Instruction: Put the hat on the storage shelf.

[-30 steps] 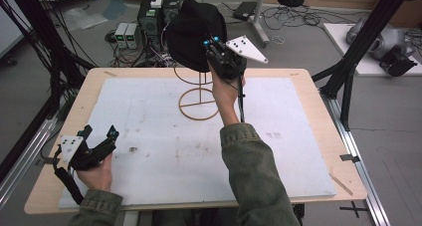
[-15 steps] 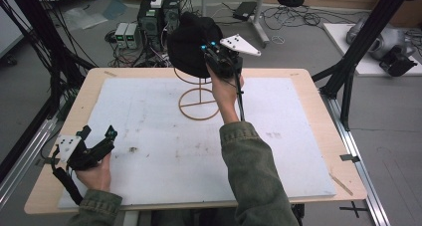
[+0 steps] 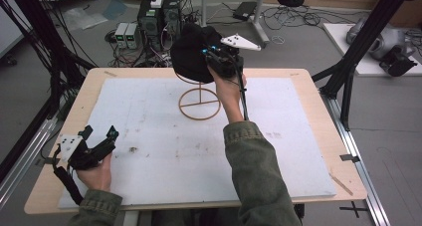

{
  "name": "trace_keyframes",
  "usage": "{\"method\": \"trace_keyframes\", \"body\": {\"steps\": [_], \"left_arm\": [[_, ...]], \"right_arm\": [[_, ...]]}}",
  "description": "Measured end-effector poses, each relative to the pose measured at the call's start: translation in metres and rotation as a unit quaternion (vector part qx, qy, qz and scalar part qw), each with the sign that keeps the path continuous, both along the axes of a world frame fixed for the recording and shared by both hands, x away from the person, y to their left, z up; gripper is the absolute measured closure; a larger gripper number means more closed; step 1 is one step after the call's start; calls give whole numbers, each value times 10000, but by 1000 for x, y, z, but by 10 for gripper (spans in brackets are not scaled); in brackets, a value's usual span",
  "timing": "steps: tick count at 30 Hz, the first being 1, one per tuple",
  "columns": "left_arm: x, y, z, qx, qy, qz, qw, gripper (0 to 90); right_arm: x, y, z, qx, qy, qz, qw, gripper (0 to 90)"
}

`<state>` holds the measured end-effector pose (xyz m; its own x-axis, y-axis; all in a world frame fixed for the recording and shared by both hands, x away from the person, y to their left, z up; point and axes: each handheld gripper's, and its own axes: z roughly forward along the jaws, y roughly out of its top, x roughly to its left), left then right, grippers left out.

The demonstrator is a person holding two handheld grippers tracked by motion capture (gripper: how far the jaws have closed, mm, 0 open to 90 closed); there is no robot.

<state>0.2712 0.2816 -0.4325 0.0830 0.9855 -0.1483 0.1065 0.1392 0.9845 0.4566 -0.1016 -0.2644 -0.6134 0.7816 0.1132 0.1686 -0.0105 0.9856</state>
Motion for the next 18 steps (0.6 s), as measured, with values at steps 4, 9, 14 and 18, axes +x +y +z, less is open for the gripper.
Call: {"method": "trace_keyframes", "body": {"steps": [4, 9, 14, 18], "left_arm": [[0, 0, 0, 3, 13, 7, 10000, 186], [0, -1, 0, 17, 43, -15, 10000, 186], [0, 1, 0, -22, 29, 12, 10000, 185], [1, 0, 0, -41, 37, -1, 10000, 186]], "right_arm": [[-1, 3, 0, -172, 18, 2, 9999, 866], [-1, 6, 2, -245, 95, -43, 9996, 859], [-1, 7, 2, -271, 99, -73, 9996, 848], [-1, 7, 2, -226, 136, -162, 9995, 641]]}}
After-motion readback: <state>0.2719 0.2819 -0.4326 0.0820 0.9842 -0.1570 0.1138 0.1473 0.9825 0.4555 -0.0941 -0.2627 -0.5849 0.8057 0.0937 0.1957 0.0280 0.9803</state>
